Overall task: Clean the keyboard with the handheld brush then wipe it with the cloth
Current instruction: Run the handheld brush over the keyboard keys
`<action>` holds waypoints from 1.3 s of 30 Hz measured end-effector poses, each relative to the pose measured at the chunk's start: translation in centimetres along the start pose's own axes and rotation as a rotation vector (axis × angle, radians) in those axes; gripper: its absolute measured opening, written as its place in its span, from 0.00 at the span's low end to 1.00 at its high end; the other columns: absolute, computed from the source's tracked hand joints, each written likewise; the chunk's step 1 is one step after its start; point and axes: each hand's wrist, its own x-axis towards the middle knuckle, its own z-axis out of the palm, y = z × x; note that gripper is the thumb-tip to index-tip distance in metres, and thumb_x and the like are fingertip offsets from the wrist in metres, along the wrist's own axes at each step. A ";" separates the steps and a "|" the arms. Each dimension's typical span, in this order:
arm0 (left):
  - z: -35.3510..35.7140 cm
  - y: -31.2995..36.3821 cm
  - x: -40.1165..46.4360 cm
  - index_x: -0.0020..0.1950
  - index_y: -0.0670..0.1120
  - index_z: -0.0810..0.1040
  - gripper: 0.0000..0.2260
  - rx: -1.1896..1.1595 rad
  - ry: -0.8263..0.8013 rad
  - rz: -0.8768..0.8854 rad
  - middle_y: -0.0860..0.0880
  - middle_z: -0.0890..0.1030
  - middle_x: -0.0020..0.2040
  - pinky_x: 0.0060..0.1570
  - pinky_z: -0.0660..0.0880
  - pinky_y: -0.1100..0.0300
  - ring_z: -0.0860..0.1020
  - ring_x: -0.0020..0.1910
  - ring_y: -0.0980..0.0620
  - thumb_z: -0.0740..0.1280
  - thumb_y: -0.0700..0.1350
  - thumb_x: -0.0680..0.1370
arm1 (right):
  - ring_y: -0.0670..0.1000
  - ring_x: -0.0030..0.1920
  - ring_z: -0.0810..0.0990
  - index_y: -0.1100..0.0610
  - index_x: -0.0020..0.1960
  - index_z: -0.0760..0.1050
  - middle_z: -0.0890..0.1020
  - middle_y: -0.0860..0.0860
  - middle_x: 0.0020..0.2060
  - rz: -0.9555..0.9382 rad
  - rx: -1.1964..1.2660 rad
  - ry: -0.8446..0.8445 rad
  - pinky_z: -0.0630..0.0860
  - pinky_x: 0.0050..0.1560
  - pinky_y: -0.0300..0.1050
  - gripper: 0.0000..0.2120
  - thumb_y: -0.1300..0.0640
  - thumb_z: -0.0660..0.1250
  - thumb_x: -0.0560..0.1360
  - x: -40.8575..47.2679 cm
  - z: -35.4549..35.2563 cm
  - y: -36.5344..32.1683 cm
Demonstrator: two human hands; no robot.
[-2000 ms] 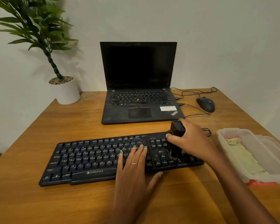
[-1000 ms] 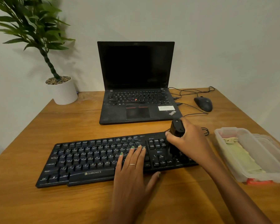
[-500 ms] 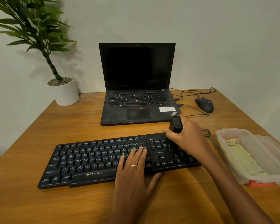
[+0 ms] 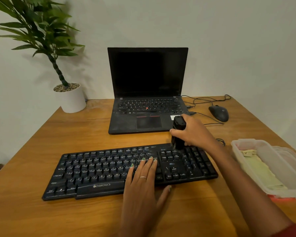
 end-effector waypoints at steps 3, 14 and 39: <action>0.0 0.0 0.0 0.69 0.48 0.72 0.32 0.014 0.004 0.004 0.51 0.77 0.66 0.67 0.57 0.52 0.75 0.65 0.53 0.47 0.68 0.78 | 0.51 0.40 0.78 0.58 0.53 0.70 0.78 0.49 0.41 -0.050 -0.075 0.020 0.77 0.37 0.43 0.17 0.49 0.70 0.73 0.3 0.5 -0.6; -0.1 -0.1 0.0 0.68 0.48 0.73 0.34 0.007 0.001 -0.004 0.51 0.77 0.65 0.67 0.57 0.52 0.75 0.64 0.52 0.43 0.68 0.78 | 0.49 0.36 0.80 0.57 0.53 0.71 0.80 0.53 0.43 -0.011 0.109 0.032 0.78 0.29 0.39 0.15 0.50 0.70 0.73 -0.2 2.2 -0.8; 0.2 -0.1 0.0 0.68 0.48 0.73 0.32 0.017 0.064 0.006 0.51 0.77 0.65 0.65 0.59 0.51 0.76 0.64 0.52 0.46 0.68 0.78 | 0.51 0.39 0.80 0.59 0.50 0.71 0.79 0.51 0.37 -0.112 0.046 0.077 0.80 0.38 0.48 0.15 0.50 0.70 0.72 0.2 4.2 -2.9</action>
